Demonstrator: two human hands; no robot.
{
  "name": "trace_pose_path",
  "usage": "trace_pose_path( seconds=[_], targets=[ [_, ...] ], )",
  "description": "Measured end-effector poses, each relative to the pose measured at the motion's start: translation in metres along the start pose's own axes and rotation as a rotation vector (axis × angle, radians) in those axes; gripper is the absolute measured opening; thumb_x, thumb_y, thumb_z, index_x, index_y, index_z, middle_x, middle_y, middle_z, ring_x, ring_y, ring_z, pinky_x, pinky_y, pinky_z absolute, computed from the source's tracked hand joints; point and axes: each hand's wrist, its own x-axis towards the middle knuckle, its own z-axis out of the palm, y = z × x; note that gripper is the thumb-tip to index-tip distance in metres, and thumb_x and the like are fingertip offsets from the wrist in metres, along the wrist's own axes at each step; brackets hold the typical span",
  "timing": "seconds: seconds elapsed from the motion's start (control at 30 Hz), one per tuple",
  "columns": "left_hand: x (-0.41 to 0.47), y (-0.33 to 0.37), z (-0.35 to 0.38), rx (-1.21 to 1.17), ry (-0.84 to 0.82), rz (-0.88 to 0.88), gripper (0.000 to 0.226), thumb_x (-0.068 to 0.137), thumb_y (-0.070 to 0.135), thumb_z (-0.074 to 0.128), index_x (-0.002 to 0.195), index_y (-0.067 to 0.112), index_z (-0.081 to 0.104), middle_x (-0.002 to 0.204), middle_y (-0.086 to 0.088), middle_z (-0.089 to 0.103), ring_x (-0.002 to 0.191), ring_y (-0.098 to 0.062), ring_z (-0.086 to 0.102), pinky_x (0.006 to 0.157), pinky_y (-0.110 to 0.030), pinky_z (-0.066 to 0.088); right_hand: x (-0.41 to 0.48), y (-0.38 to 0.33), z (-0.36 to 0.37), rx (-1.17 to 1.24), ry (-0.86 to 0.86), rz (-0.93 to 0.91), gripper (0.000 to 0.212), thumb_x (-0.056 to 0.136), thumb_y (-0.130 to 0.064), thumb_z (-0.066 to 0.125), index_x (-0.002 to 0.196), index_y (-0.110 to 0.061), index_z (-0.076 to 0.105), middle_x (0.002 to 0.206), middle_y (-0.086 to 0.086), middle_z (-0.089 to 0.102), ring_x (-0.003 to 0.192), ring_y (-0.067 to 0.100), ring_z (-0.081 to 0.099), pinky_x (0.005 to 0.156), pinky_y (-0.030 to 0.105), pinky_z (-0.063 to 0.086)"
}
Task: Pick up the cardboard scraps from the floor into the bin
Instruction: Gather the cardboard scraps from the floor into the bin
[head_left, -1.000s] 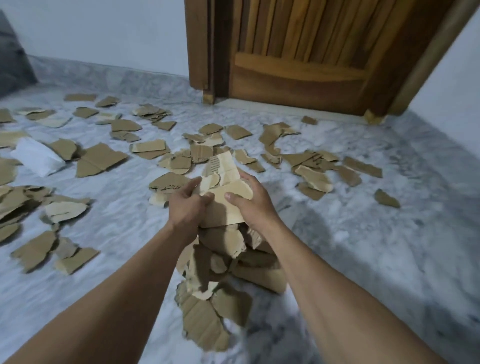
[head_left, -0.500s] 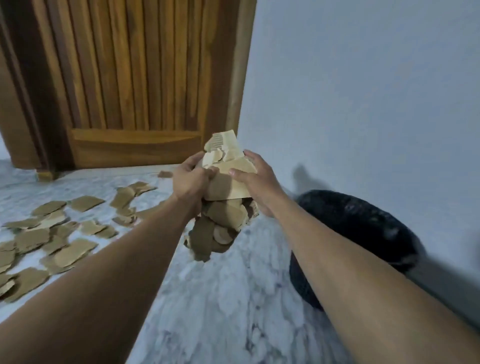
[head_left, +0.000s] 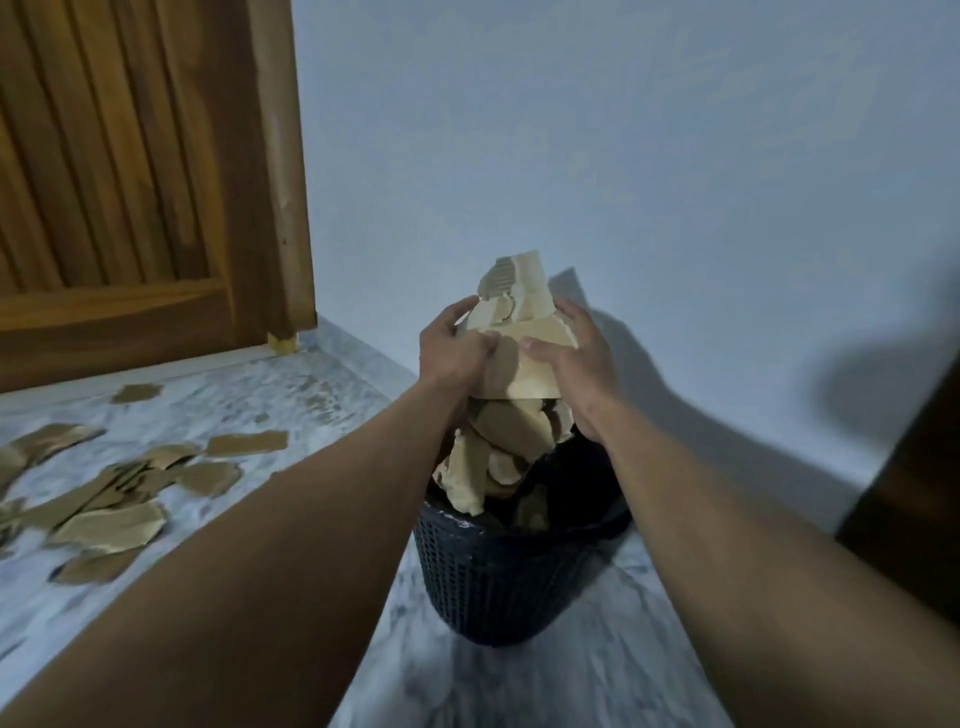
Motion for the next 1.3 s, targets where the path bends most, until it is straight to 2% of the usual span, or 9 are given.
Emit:
trace_pose_path(
  seconds=[0.13,0.3,0.4,0.5,0.6,0.77,0.97,1.17,1.3],
  targets=[
    [0.0,-0.024,0.0,0.153,-0.085,-0.096,0.048,0.082,-0.004,0.074,0.127,0.012,0.067,0.103,-0.007,0.073,0.084,-0.018,0.069,0.074,-0.027,0.058,-0.003,0.02,-0.022,-0.128,-0.06,0.106,0.056,0.089,-0.025,0.077,0.14,-0.028,0.055,0.137,-0.002,0.058,0.11,0.017,0.062,0.088,0.035,0.052],
    [-0.005,-0.038,-0.043,0.374,-0.079,-0.091,0.051,0.07,0.027,0.085,0.118,0.02,0.07,0.106,-0.008,0.075,0.102,-0.025,0.07,0.1,-0.04,0.054,-0.011,0.021,-0.021,-0.32,-0.128,0.178,0.066,0.096,-0.048,0.065,0.154,-0.027,0.042,0.157,-0.001,0.041,0.138,0.024,0.045,0.098,0.033,0.036],
    [-0.005,-0.034,-0.089,0.426,-0.052,-0.042,0.058,0.066,0.037,0.083,0.12,0.021,0.069,0.118,-0.007,0.071,0.106,-0.023,0.068,0.102,-0.038,0.052,-0.016,0.009,0.014,-0.418,-0.177,0.131,0.072,0.095,-0.055,0.062,0.157,-0.03,0.036,0.161,0.002,0.037,0.144,0.027,0.041,0.108,0.039,0.037],
    [0.003,-0.025,-0.153,0.536,0.005,0.029,0.048,0.088,0.033,0.074,0.132,0.018,0.065,0.126,-0.008,0.065,0.112,-0.025,0.063,0.099,-0.036,0.05,-0.021,0.001,0.073,-0.508,-0.231,0.074,0.073,0.096,-0.059,0.059,0.158,-0.032,0.031,0.164,0.001,0.032,0.147,0.025,0.036,0.111,0.039,0.034],
    [0.017,-0.024,-0.236,0.643,0.069,0.051,0.047,0.091,0.039,0.07,0.133,0.02,0.064,0.127,-0.007,0.066,0.115,-0.027,0.063,0.097,-0.036,0.048,-0.024,-0.002,0.151,-0.573,-0.228,-0.024,0.072,0.098,-0.057,0.055,0.159,-0.031,0.029,0.164,0.0,0.028,0.146,0.024,0.037,0.104,0.034,0.034],
    [0.043,-0.044,-0.388,0.791,0.149,-0.04,0.052,0.095,0.047,0.064,0.14,0.021,0.058,0.138,-0.008,0.062,0.123,-0.029,0.06,0.092,-0.035,0.045,-0.024,0.018,0.307,-0.583,-0.217,-0.1,0.068,0.099,-0.053,0.054,0.158,-0.029,0.031,0.161,0.001,0.032,0.143,0.024,0.041,0.11,0.038,0.039],
    [0.057,-0.095,-0.535,1.02,0.221,-0.148,0.084,0.085,0.07,0.062,0.153,0.025,0.04,0.148,-0.016,0.051,0.131,-0.039,0.051,0.103,-0.047,0.047,-0.011,0.086,0.432,-0.693,-0.381,0.182,0.089,0.088,-0.075,0.053,0.161,-0.036,0.02,0.169,0.003,0.02,0.153,0.029,0.026,0.119,0.053,0.031],
    [0.106,-0.176,-0.598,1.144,0.312,-0.208,0.112,0.072,0.096,0.039,0.161,0.033,0.012,0.167,-0.016,0.016,0.155,-0.037,0.004,0.122,-0.063,0.01,0.004,0.205,0.481,-0.976,-0.466,0.326,0.096,0.086,-0.087,0.033,0.163,-0.04,0.002,0.172,0.006,-0.009,0.157,0.03,-0.014,0.119,0.066,-0.006],
    [0.113,-0.24,-0.615,1.312,0.236,-0.24,0.109,0.067,0.104,0.017,0.158,0.049,-0.009,0.171,-0.009,-0.01,0.154,-0.038,-0.016,0.121,-0.063,-0.009,0.028,0.286,0.509,-1.06,-0.433,0.285,0.093,0.086,-0.089,0.018,0.161,-0.041,-0.009,0.171,0.008,-0.016,0.156,0.031,-0.019,0.117,0.069,-0.013]
  ],
)
